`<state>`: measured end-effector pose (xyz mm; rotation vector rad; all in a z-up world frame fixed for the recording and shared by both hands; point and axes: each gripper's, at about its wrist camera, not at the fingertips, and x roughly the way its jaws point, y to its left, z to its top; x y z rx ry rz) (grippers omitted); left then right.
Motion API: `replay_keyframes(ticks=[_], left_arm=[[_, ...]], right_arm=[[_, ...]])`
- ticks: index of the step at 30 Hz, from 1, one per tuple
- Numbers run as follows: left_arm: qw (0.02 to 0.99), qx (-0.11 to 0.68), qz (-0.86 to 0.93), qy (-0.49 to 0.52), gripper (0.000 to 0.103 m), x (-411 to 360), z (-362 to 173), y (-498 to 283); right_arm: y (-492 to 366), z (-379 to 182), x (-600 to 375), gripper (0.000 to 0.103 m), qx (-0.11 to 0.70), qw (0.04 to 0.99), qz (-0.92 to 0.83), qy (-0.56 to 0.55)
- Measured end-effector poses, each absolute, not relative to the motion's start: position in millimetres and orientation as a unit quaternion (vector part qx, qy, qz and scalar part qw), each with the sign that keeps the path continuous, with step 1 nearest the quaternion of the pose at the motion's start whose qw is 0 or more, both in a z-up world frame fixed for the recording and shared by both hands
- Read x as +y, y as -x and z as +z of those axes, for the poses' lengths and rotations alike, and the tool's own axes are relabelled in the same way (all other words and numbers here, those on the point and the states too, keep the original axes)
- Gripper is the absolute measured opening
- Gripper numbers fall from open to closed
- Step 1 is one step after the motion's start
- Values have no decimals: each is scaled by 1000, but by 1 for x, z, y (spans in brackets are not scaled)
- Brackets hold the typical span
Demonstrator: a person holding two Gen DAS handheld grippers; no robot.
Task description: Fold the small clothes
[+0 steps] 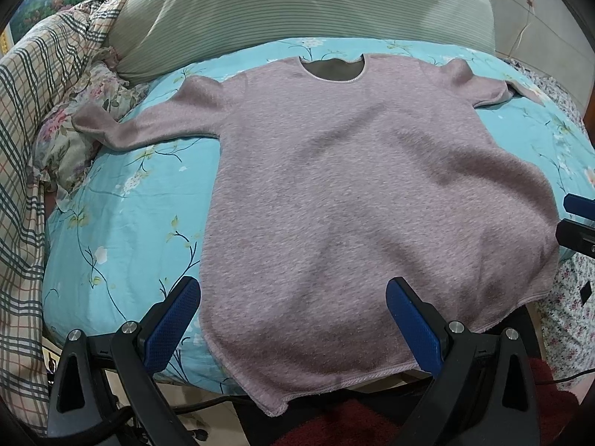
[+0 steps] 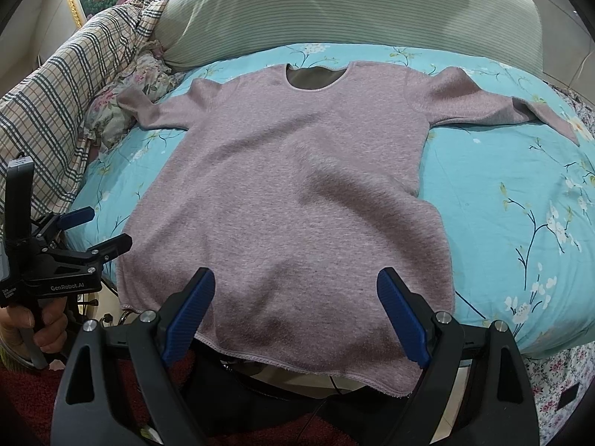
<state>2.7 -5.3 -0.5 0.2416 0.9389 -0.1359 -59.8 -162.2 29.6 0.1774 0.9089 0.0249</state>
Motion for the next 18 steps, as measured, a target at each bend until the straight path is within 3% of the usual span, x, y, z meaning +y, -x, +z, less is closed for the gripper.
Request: replay_keyframes(ticks=[18], left_arm=[[880,454,-64,-123,100,-5,0,-9]], right_arm=[[55,29,-164,89,444,892,10,-87]])
